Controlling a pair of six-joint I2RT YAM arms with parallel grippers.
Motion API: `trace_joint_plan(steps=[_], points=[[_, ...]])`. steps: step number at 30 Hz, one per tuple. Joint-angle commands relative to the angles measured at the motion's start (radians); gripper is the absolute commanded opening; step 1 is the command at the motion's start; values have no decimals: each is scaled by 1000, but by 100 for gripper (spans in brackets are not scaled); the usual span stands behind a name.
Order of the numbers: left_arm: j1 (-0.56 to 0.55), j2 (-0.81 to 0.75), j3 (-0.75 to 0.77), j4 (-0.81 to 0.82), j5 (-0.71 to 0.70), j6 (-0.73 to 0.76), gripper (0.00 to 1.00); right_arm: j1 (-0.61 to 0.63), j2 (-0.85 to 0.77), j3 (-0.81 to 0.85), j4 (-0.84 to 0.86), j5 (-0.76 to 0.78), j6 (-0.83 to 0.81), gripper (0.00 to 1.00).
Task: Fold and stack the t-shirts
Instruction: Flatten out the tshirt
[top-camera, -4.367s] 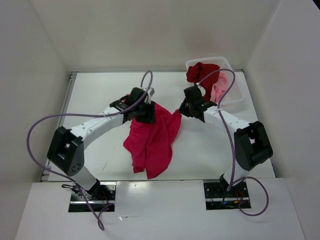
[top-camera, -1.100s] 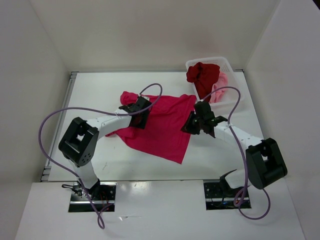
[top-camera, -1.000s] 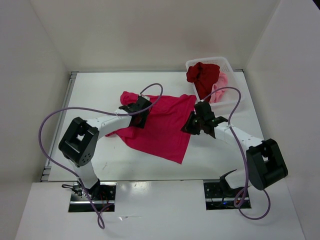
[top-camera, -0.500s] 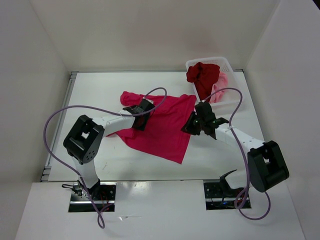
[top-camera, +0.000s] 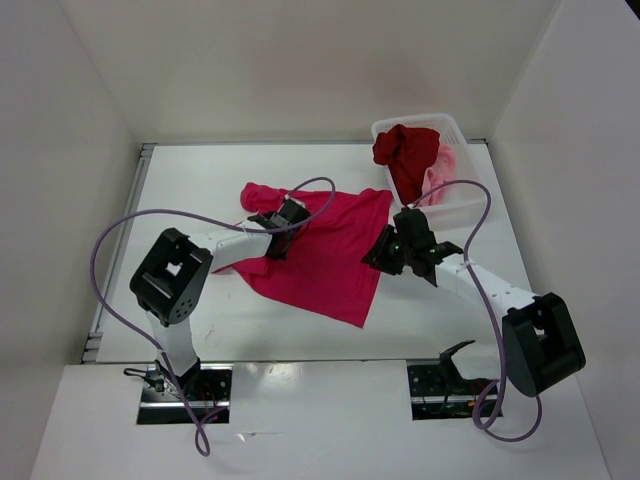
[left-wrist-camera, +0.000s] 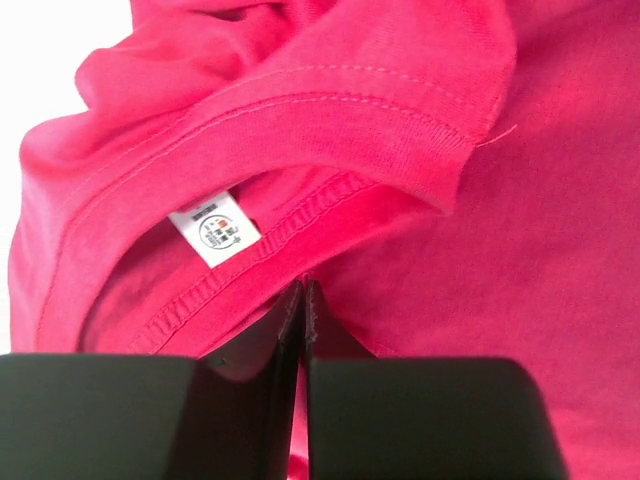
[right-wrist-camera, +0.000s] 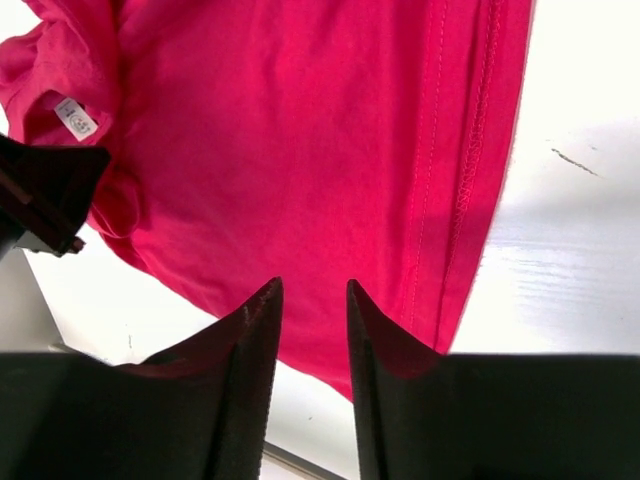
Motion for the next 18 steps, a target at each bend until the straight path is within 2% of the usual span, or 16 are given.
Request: trace_joint_plan(steps=[1,4,10,14,18], points=[[-6,-93,4,-27,-43,-10,6,10,-25,-24,27,20,3,42],[-6,-170,30,-88,-29,-35,5,10,13,-24,16,34,13,45],[19,-362,21,-196,72,-184,5,10,113,19,16,80,32,45],[108,-529,-63,-242,173,-248,5,10,167,19,16,143,54,45],[281,-690,-132,-300,244,-262,5,10,219,43,27,189,63,44]])
